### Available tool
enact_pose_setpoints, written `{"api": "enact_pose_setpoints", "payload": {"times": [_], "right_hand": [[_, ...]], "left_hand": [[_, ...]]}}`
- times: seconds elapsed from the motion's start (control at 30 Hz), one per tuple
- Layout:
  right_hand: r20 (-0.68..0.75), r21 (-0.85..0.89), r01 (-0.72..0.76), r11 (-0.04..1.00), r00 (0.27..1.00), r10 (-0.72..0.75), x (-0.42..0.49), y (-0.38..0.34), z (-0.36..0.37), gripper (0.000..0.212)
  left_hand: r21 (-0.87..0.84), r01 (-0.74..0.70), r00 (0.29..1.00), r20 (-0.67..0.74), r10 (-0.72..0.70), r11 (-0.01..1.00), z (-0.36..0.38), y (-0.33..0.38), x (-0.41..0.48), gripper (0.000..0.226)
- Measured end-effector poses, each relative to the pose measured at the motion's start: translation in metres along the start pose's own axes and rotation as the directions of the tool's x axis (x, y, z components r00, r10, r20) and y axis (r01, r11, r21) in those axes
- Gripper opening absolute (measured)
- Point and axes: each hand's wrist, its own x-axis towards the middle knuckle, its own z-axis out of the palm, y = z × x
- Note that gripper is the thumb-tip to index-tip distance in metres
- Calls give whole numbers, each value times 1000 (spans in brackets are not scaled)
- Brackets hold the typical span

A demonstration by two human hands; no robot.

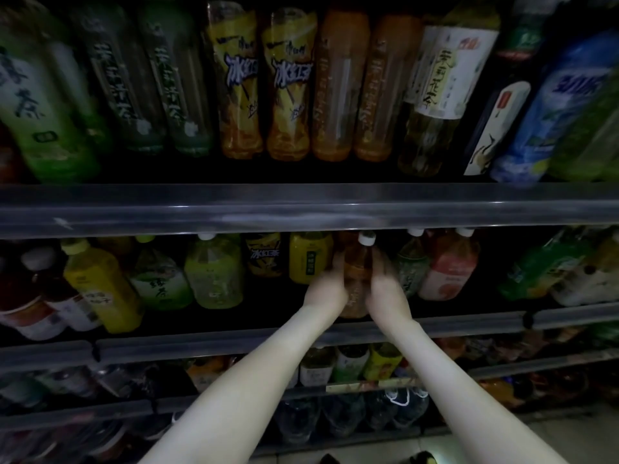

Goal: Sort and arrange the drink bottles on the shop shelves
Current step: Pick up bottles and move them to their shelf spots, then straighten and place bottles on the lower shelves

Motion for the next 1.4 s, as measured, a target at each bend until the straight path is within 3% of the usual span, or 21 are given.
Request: {"api": "enact_pose_setpoints", "payload": {"times": [0.13, 0.3, 0.43, 0.57, 0.63, 0.77, 0.93, 1.07, 1.13, 1.3, 1.4], "right_hand": [[-5, -178, 27, 984, 1000, -28, 4, -1, 4, 64], [188, -219, 6, 976, 982, 36, 11, -4, 0, 79], [117, -245, 58, 968, 993, -30, 1, -2, 8, 95], [53, -241, 69, 968, 997, -58, -11, 0, 16, 91], [44, -246, 47, 968, 998, -37, -12, -6, 18, 92], [32, -250, 8, 968, 999, 0, -22, -27, 31, 92], [150, -92, 102, 990, 985, -88, -34, -80, 61, 85], [248, 94, 179, 979, 949, -197, -23, -128, 84, 80], [262, 152, 217, 964, 932, -251, -18, -150, 92, 76], [339, 172, 249, 953, 893, -295, -14, -189, 110, 77], [378, 126, 247, 961, 884, -277, -11, -198, 115, 79]], "left_hand": [[113, 72, 995, 57, -79, 991, -8, 12, 4, 43], [211, 69, 995, 60, -84, 975, -3, 17, 4, 47], [205, -110, 993, 56, 100, 973, 14, -12, -4, 71], [267, -202, 979, 30, 202, 942, 15, -32, -17, 83], [312, -176, 983, 9, 182, 934, 10, -40, -23, 78], [339, -88, 970, -183, 158, 937, -10, -67, -43, 72], [353, 12, 865, -473, 167, 936, -57, -122, -68, 75], [234, 308, 724, -686, -68, 922, -118, -163, -90, 75], [179, 412, 667, -727, -162, 893, -152, -186, -95, 76], [347, 369, 678, -735, 6, 862, -188, -224, -102, 64], [342, 387, 675, -738, -10, 856, -181, -227, -104, 71]]}}
